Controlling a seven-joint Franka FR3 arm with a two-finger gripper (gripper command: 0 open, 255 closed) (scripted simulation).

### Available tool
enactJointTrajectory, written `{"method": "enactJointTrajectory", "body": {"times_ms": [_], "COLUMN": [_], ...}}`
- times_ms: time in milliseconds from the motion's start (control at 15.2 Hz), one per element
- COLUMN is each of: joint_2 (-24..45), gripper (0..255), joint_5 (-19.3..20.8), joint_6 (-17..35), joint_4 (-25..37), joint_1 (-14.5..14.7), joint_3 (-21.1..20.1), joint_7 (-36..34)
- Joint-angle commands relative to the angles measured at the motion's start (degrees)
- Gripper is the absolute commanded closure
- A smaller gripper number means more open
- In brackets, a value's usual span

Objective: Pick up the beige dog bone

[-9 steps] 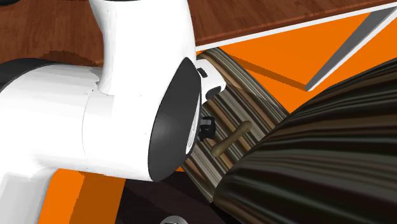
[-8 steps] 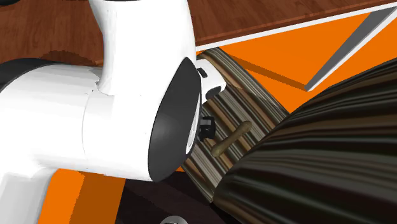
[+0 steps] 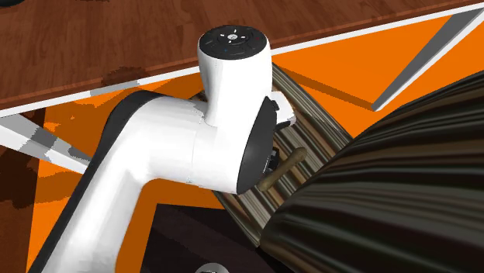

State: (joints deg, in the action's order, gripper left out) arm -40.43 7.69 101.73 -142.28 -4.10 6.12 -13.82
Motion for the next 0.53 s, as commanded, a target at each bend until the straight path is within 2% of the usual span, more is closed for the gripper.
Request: {"method": "enactJointTrajectory", "body": {"times_ms": [0,462], "joint_2": [2.09,12.22], "gripper": [0,0], "joint_5": [0.69,3.08], "joint_6": [4.38,18.68], "joint_4": [-1.89,-5.13], "joint_1": [-1.37,-6.17], "joint_3": [0.60,3.16], "joint_7": [-2.10,-8.93]}}
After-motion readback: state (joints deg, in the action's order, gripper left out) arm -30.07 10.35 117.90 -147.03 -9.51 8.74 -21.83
